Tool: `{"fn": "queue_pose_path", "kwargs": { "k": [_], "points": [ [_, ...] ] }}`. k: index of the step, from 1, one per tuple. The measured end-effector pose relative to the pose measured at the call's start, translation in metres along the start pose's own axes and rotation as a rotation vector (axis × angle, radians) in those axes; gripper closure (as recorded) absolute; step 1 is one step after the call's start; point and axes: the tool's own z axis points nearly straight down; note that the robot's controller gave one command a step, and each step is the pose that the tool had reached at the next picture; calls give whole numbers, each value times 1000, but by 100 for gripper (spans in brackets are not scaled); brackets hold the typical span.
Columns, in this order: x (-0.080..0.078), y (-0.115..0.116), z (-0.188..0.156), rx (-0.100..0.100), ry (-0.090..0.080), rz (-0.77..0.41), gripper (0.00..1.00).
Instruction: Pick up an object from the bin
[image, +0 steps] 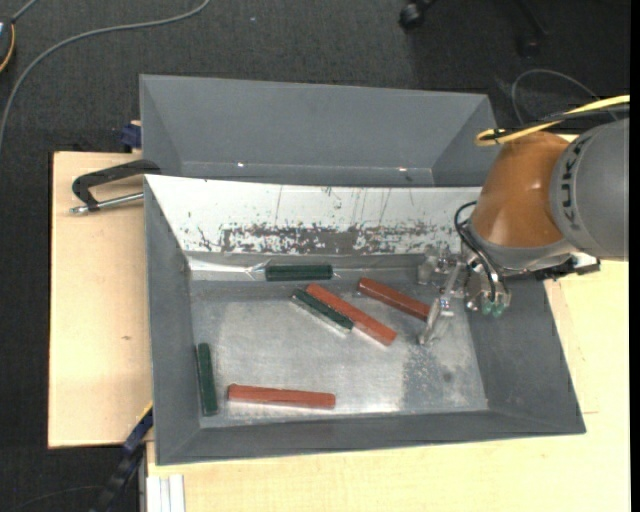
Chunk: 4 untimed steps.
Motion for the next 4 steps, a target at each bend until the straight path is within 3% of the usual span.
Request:
{"fn": "queue_pose_path", "kwargs": {
  "k": [1, 2, 3, 4],
  "points": [
    [0, -1, -2, 2, -1, 0, 100],
    [0, -1, -2, 2, -1, 0, 0],
    [1, -7, -2, 1, 1, 95, 0],
    [13, 10, -2, 1, 4, 69, 0]
  ]
}}
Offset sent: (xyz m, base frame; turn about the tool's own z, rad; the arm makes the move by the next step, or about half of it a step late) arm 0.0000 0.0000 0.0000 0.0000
